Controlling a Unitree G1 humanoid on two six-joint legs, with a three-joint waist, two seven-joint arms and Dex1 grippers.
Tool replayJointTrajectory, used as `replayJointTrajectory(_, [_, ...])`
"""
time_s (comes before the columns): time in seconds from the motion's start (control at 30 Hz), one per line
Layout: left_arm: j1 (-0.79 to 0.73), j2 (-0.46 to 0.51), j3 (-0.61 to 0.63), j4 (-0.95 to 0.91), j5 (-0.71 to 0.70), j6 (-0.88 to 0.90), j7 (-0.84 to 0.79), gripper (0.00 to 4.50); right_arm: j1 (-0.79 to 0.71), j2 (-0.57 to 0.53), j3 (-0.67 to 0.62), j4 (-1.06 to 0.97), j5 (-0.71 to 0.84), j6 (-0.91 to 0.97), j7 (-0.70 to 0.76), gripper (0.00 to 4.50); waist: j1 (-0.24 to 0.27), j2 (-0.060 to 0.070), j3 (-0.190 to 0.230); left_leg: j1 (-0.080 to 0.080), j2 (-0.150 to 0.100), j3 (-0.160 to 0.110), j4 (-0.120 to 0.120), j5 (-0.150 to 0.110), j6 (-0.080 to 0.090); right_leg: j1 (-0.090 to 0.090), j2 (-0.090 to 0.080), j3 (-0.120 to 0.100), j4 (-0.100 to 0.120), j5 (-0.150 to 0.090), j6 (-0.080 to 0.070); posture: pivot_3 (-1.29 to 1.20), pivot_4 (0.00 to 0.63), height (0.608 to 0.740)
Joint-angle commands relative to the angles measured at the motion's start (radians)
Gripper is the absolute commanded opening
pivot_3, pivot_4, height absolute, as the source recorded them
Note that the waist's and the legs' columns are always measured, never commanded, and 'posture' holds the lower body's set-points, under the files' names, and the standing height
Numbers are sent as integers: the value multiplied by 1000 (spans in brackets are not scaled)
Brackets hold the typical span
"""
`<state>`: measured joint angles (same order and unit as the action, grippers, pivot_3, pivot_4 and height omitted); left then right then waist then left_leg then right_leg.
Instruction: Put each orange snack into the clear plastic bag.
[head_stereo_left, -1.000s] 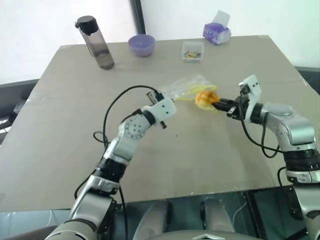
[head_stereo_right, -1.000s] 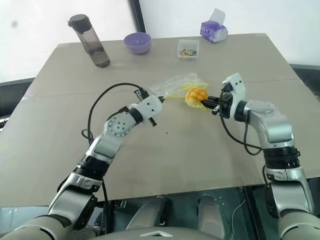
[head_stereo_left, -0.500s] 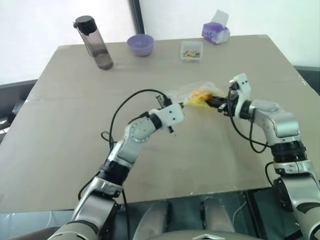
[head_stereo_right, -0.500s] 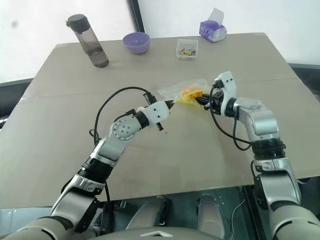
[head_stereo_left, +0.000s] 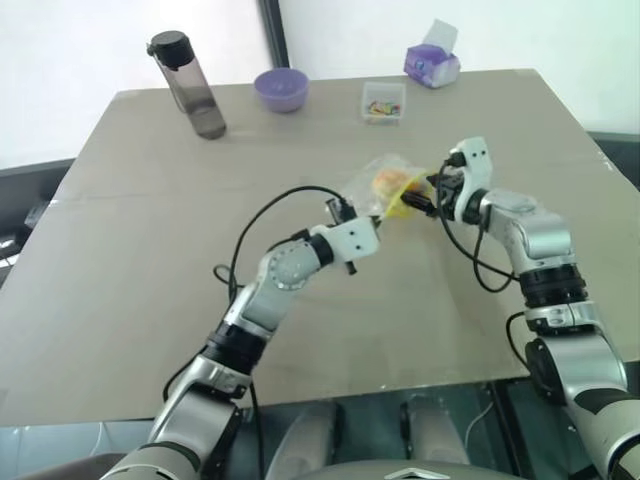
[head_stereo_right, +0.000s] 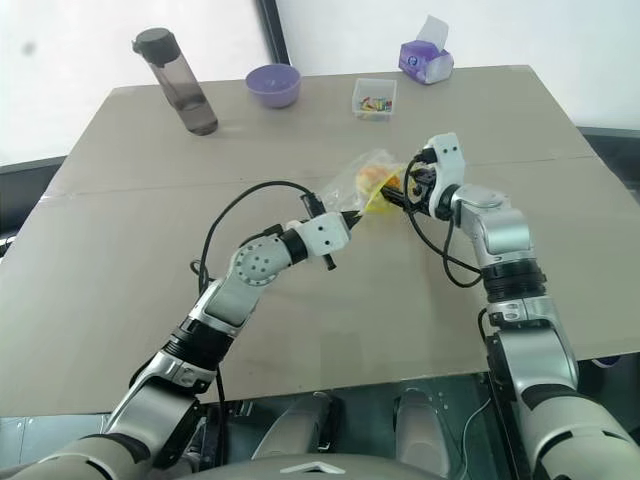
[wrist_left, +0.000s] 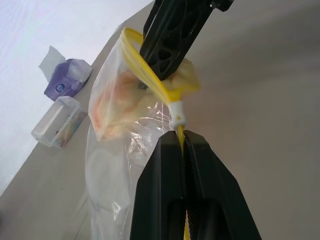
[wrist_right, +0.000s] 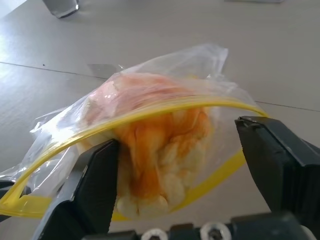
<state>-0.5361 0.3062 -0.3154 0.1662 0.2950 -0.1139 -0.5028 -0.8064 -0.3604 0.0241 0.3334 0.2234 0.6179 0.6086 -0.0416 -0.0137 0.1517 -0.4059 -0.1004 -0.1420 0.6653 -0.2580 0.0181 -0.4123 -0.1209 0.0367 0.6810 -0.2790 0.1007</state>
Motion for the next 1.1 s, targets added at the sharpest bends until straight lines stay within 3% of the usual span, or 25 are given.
replayJointTrajectory(0.03, [-24, -17, 44, -21, -26, 27, 34, 0, 28, -33, -24, -117, 39, 16, 46, 3930, 0, 0, 0, -1, 0, 0, 0, 0, 0, 0, 0, 0, 0, 0, 0, 0, 150, 740])
replayJointTrajectory(0.27, [-30, -66, 106, -33, -102, 123, 48, 0, 179, -179, -52, -233, 60, -41, 147, 3930, 3, 0, 0, -8, -1, -5, 4, 0, 0, -3, -2, -6, -1, 0, 0, 0, 150, 740])
replayJointTrajectory(0.43, [-39, -71, 106, -40, -107, 139, 42, 0, 208, -260, 51, -153, -113, -239, 129, 3930, -2, 0, 0, -7, -1, -4, 4, 0, 0, -4, -2, -6, 0, 0, 0, 0, 150, 740])
replayJointTrajectory(0.6, [-44, -75, 100, -35, -108, 140, 42, 0, 167, -196, 136, -16, -245, -420, 49, 3930, -3, 0, 0, -7, -1, -4, 4, 0, 0, -3, -1, -6, 0, 0, 0, 0, 150, 740])
replayJointTrajectory(0.87, [-25, -69, 87, -61, -101, 148, 38, 0, 42, -117, 166, 253, -367, -628, -82, 3930, 0, 0, 0, -7, -1, -4, 5, 0, 0, -3, -1, -7, 0, 0, 0, 0, 150, 740])
replayJointTrajectory(1.1, [-4, -58, 89, -94, -99, 170, 47, 0, -38, -93, 172, 441, -403, -835, -90, 3930, -2, 0, 0, -7, -1, -5, 5, 0, 0, -3, -1, -7, 0, 0, 0, 0, 150, 740])
